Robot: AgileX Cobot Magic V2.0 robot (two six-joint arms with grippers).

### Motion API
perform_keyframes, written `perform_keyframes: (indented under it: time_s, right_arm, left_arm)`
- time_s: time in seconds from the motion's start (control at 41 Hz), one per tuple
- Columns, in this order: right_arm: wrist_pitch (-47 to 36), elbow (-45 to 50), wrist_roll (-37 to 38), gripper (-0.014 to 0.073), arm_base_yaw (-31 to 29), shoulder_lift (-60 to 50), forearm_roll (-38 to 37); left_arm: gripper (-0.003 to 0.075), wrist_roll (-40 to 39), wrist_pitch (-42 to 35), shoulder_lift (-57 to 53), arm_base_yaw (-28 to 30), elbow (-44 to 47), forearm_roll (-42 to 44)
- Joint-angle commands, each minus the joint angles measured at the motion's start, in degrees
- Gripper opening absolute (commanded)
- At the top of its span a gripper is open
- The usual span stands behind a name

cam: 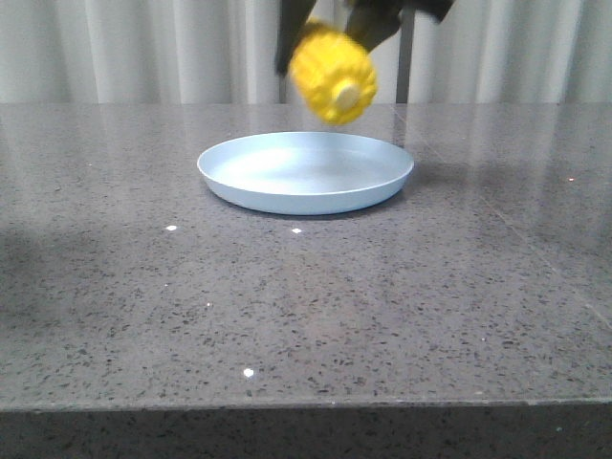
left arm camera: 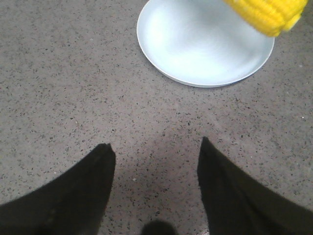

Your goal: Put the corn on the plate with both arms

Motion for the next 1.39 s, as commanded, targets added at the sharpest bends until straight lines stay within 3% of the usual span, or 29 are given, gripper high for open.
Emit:
perform_keyframes:
  time_s: [0.0, 0.293, 0.61, 0.805, 1.049, 1.366]
  right_arm:
    - [-3.5, -2.0, 0.3, 0.0260, 0.0, -0.4, 0.3]
    - [-5.2, -2.1, 0.3, 0.0478, 0.0, 1.7, 0.2]
    - [-3.2, -2.0, -0.6, 0.0482, 0.0, -3.8, -4.3]
    - [2.5, -0.1, -8.4, 0.0479, 0.0, -13.7, -9.9]
    - [1.6, 14.3, -17.1, 0.0475, 0.0, -32.3, -9.9]
    - [-0.9, 35.6, -17.8, 0.0475, 0.0, -56.9, -10.0]
  left_arm:
    - [0.0386, -0.5, -4.3, -0.8, -0.5, -1.4, -0.5]
    - [0.0386, -0.5, -4.5, -0.8, -0.5, -1.4, -0.5]
    - [0.0386, -0.5, -4.5, -0.8, -0.5, -1.4, -0.5]
    - [0.0386, -0.5, -4.5, -0.8, -0.5, -1.4, -0.5]
    - [0.0386, -0.5, -4.4, -0.8, -0.5, -1.4, -0.5]
    - [0.0386, -0.5, -4.4, -0.8, -0.5, -1.4, -0.5]
